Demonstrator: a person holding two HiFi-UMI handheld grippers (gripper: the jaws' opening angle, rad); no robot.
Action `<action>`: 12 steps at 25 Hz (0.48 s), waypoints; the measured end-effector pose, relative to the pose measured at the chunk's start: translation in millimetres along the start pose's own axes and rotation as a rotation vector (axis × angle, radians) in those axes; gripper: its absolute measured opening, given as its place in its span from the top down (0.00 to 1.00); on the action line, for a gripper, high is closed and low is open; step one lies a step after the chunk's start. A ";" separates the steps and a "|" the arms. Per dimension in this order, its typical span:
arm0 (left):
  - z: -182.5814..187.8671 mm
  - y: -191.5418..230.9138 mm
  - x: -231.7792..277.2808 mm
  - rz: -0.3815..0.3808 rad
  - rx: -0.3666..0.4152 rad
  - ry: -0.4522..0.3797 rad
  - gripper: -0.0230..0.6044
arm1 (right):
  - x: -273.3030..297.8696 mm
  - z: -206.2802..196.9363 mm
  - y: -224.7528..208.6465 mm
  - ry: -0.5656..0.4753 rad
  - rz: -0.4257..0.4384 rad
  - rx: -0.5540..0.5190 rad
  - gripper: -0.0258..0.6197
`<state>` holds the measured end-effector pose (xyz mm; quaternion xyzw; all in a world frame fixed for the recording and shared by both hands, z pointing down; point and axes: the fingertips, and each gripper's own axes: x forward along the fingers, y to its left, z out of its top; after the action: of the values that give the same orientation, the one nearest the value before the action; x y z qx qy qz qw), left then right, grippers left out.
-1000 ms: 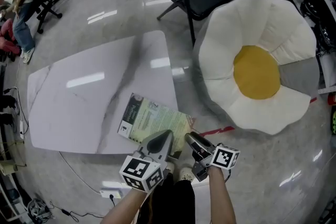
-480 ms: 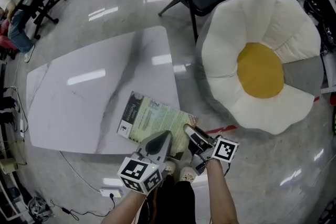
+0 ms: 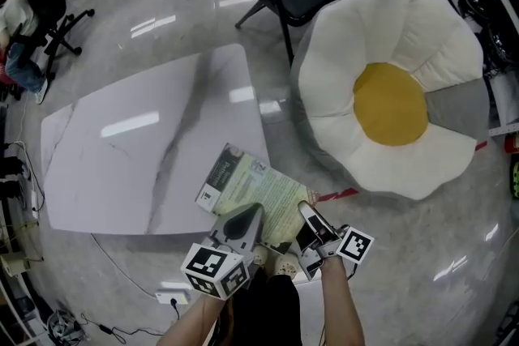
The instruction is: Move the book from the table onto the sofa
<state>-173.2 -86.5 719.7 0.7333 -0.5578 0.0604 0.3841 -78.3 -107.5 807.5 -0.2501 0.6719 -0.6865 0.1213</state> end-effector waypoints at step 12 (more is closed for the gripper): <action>28.1 -78.8 -54.7 -0.077 0.063 0.015 0.95 | -91.1 15.8 77.3 -0.276 0.026 0.092 0.69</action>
<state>-134.9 -55.5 632.6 0.7653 -0.5243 0.0686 0.3671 -6.4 -80.5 714.6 -0.3277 0.6198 -0.6741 0.2327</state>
